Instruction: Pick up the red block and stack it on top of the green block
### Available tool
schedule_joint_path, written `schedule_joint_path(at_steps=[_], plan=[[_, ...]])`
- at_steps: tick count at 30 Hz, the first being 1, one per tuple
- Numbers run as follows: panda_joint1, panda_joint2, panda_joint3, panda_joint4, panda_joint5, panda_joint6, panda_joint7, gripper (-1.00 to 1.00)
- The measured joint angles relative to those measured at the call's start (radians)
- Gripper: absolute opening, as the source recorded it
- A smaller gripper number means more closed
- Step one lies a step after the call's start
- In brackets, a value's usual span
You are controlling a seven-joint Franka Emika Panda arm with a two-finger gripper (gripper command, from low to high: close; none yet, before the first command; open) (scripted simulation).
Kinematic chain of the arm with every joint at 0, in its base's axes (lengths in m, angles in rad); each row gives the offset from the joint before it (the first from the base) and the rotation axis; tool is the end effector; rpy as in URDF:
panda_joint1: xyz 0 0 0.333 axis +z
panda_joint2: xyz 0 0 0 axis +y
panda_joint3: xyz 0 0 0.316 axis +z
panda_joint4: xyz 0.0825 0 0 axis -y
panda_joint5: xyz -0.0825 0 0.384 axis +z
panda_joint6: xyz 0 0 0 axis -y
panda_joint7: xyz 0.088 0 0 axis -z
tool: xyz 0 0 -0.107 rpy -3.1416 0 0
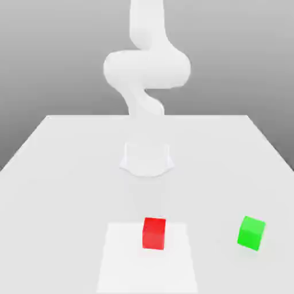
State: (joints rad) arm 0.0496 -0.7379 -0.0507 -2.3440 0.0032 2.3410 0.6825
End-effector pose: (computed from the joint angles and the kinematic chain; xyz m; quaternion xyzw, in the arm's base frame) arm 0.3725 -0.0070 0.6704 -0.8790 0.3134 -0.3315 0.1385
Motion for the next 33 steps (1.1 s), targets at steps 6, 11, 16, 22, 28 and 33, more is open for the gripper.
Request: schedule_joint_path(at_steps=[6,11,16,22,28,33], plan=[[0.116,0.155,-0.114,-0.108,0.010,0.100,-0.289,0.00],[0.201,0.283,-0.191,-0.195,0.021,0.182,-0.525,0.00],[0.275,0.411,-0.253,-0.282,0.030,0.263,-0.760,0.00],[0.334,0.561,-0.296,-0.387,0.026,0.362,-1.031,0.00],[0.349,0.695,-0.307,-0.482,-0.026,0.458,-1.248,0.00],[0.349,0.793,-0.283,-0.473,0.063,0.537,-1.340,0.00]])
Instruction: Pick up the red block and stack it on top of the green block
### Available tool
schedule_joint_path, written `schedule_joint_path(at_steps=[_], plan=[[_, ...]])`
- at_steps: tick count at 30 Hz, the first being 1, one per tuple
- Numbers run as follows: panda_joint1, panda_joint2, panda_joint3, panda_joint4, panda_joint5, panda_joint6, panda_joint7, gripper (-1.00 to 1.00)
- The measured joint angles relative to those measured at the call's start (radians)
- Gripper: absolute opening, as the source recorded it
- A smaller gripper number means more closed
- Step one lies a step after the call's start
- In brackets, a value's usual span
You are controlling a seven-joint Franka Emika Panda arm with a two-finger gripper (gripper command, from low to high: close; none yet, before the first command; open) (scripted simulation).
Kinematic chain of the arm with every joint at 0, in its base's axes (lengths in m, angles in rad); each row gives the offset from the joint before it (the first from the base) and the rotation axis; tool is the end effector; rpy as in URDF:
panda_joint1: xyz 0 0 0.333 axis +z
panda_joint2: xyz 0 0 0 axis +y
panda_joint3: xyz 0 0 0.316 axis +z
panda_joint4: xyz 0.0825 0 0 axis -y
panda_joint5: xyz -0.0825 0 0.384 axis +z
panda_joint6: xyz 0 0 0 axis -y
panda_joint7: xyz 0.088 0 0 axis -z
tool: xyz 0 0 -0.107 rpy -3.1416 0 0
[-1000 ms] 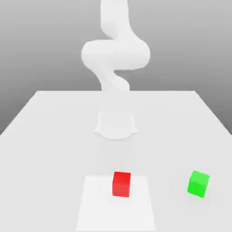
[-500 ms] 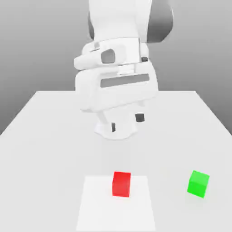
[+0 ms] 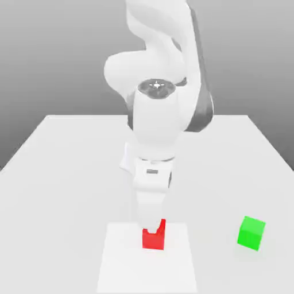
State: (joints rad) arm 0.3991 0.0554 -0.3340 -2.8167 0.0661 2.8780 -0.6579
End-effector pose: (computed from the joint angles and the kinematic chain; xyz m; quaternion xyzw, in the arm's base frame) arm 0.3702 0.0179 0.1905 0.9461 0.3240 0.0045 0.0017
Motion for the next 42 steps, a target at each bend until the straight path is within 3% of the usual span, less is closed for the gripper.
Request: schedule_joint_path(at_steps=[7,8,15,21,27,29,38,42], plan=[[-0.106,0.151,0.151,0.022,0.188,0.120,-0.137,0.00],[-0.126,0.170,0.176,0.023,0.207,0.136,-0.150,-1.00],[-0.130,0.173,0.181,0.024,0.210,0.136,-0.152,-1.00],[-0.058,0.056,0.071,0.009,0.061,0.044,-0.046,-1.00],[-0.068,-0.064,0.044,-0.014,-0.074,-0.054,0.055,-1.00],[-0.050,-0.083,0.068,-0.004,-0.092,-0.085,0.088,-1.00],[0.304,-0.060,0.240,0.163,-0.071,-0.230,0.273,-1.00],[0.341,0.052,0.236,0.186,-0.036,-0.142,0.269,-1.00]])
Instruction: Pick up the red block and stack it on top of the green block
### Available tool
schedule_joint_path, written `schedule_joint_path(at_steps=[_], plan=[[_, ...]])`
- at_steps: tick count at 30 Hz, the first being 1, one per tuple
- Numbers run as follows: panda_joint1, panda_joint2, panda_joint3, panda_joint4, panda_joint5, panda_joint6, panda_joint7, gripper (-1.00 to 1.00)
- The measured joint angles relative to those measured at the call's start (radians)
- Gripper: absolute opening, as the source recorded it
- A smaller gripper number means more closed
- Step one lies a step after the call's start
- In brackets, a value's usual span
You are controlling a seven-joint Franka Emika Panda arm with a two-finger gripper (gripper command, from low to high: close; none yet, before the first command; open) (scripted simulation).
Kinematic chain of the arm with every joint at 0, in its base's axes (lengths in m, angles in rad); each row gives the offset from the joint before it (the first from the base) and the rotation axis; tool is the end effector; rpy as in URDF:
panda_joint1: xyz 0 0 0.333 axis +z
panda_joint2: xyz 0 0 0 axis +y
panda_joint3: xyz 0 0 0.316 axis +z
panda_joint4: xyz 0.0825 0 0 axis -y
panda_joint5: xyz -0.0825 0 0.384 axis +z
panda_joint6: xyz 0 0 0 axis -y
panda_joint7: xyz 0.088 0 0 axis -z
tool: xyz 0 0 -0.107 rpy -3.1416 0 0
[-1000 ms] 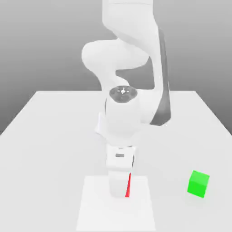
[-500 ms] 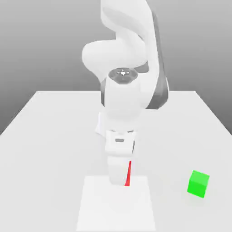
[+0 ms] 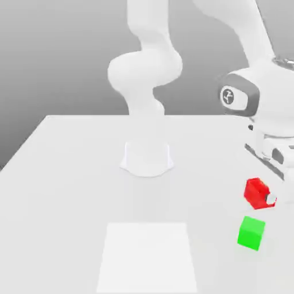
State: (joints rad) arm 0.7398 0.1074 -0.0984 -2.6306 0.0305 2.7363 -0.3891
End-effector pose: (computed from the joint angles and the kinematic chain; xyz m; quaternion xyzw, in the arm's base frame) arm 0.3462 0.2558 0.2107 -0.8769 -0.4808 0.0006 0.0007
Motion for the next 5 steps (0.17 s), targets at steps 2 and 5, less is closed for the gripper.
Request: schedule_joint_path(at_steps=[2,5], plan=[[-0.008,0.068,0.008,0.004,0.019,0.063,-0.013,1.00],[-0.008,0.068,0.008,0.004,0.019,0.063,-0.013,1.00]])
